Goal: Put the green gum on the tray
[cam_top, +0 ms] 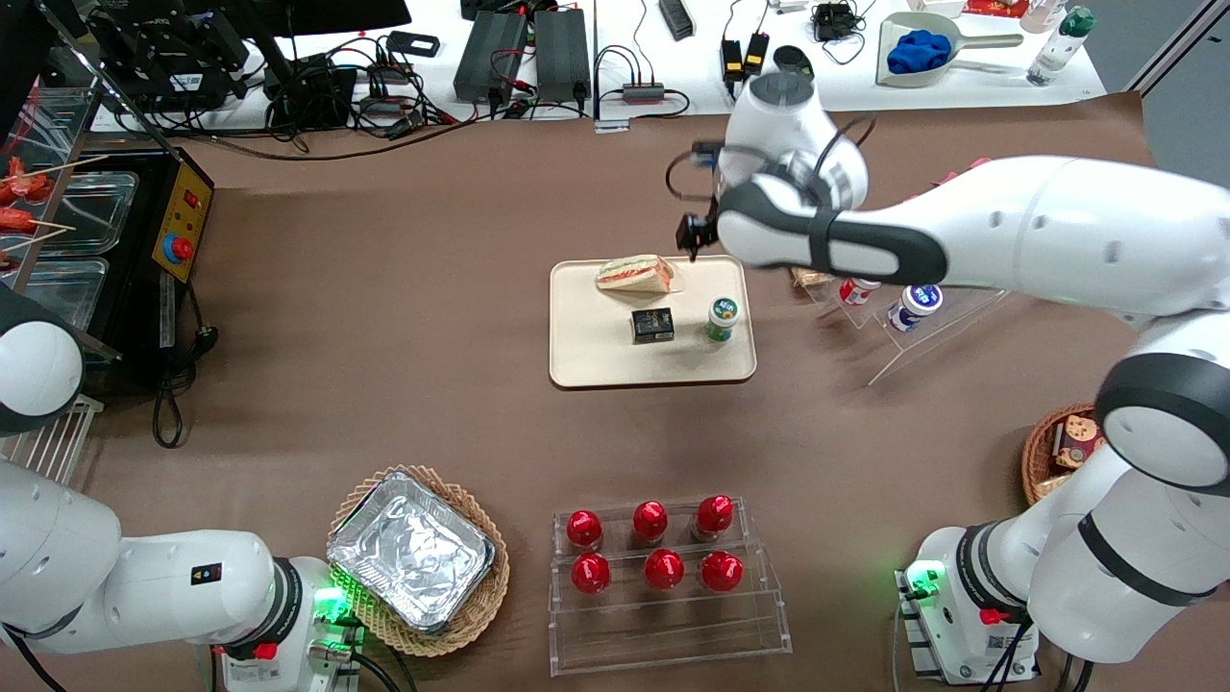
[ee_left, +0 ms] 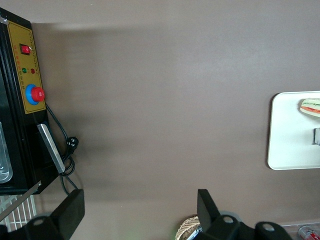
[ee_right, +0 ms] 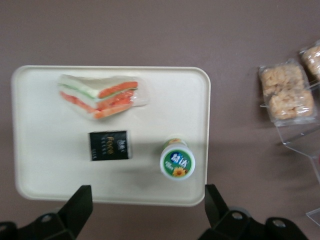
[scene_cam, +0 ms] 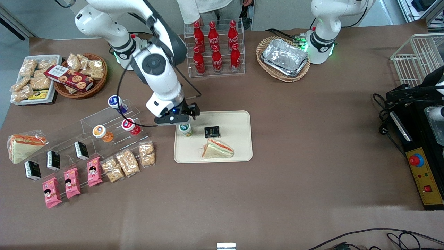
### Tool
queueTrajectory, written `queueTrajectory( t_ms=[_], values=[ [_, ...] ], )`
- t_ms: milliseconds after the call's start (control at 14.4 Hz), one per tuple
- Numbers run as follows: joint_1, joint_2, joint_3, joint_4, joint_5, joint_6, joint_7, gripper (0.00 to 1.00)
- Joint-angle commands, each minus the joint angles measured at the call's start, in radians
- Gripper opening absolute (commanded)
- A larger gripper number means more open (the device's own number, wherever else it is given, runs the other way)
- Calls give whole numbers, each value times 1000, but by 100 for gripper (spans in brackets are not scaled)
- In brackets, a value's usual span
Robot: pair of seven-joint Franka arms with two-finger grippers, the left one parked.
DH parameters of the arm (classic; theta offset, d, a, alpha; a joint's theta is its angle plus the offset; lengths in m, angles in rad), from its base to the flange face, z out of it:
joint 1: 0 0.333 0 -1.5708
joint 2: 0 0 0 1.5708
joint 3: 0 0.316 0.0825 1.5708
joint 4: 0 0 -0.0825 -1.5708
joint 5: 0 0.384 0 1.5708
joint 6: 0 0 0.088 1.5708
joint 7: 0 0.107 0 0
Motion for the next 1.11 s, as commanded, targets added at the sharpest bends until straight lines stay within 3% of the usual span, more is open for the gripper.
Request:
queueTrajectory(
  t_ms=[0,208,415,692,900,1038],
  values=[
    [-3,-5,1,227,26,-245,-18,100],
    [-6,-5,-2,370,26,-399,-18,100],
    [-85,-13,9,462,27,-534,-105,100],
    [-273,-68,21,490,27,-619,-419,100],
    [-525,-93,154,490,24,-677,-578,100],
    [-579,-93,144,490,18,-686,-639,100]
  ],
)
